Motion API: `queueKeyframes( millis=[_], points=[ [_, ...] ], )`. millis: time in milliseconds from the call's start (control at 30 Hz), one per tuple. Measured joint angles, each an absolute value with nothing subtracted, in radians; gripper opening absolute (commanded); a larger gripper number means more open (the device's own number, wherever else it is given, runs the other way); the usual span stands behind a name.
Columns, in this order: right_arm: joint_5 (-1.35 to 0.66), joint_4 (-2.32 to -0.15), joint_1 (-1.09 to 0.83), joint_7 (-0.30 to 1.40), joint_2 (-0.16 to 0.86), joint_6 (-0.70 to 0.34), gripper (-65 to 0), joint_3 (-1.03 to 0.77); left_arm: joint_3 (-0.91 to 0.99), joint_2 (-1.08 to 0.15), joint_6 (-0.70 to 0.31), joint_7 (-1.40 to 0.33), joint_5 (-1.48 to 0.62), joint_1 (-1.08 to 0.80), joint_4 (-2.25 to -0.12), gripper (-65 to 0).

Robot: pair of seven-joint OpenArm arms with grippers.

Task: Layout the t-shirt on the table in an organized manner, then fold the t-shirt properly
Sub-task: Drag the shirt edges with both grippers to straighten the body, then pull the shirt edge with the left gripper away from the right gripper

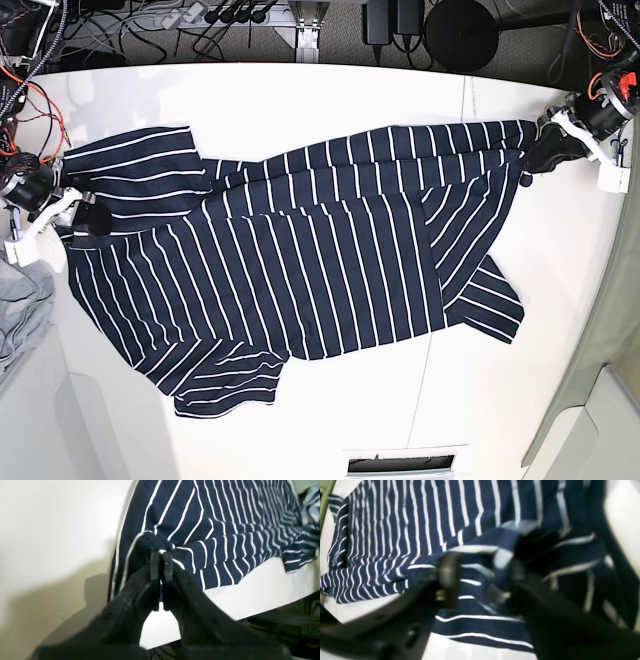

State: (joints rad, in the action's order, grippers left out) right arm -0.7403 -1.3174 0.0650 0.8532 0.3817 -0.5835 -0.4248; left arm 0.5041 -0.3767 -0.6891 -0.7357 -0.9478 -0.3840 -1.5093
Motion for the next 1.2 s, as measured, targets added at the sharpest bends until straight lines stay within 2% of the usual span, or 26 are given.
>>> queueKeyframes(
  millis=[67, 267, 300, 467, 600, 733, 800, 900, 967, 1200],
  points=[
    [-0.741, -1.318, 0.065, 0.853, 0.382, -0.582, -36.0, -0.433, 0.506, -0.377, -0.689, -0.736, -0.95, -0.384, -1.509, -59.3],
    [-0.742, -1.36, 0.067, 0.848, 0.382, -0.58, -36.0, -0.554, 0.593, -0.377, -0.689, -0.83, -1.071, -0.384, -1.552, -59.0],
    [-0.742, -1.361, 0.067, 0.834, 0.383, -0.58, -36.0, -0.57, 0.611, -0.377, -0.689, -0.83, -1.082, -0.385, -1.569, -57.9],
    [-0.72, -1.361, 0.07, 0.804, 0.382, -0.58, -36.0, -0.582, 0.628, -0.399, -0.689, -0.829, -1.098, -0.384, -1.632, -43.0],
    [-0.675, -1.361, 0.078, 0.793, 0.382, -0.579, -36.0, -0.582, 0.616, -0.398, -0.689, -0.83, -1.079, -0.389, -1.633, -41.3],
    [-0.601, -1.361, 0.075, 0.805, 0.382, -0.537, -35.9, -0.582, 0.584, -0.396, -0.689, -0.83, -1.052, -0.418, -1.632, -40.7],
    [-0.579, -1.361, 0.063, 0.804, 0.382, -0.519, -35.8, -0.591, 0.583, -0.392, -0.689, -0.83, -1.05, -0.444, -1.632, -36.2],
    [-0.564, -1.361, 0.03, 0.804, 0.381, -0.502, -26.9, -0.627, 0.585, -0.364, -0.689, -0.83, -1.005, -0.477, -1.627, -28.8],
    [-0.554, -1.361, 0.006, 0.804, 0.382, -0.501, -20.2, -0.655, 0.583, -0.342, -0.689, -0.813, -0.987, -0.482, -1.614, -27.8],
    [-0.531, -1.331, -0.067, 0.749, 0.416, -0.492, -20.1, -0.685, 0.583, -0.291, -0.606, -0.778, -0.919, -0.481, -1.583, -27.8]
  ],
)
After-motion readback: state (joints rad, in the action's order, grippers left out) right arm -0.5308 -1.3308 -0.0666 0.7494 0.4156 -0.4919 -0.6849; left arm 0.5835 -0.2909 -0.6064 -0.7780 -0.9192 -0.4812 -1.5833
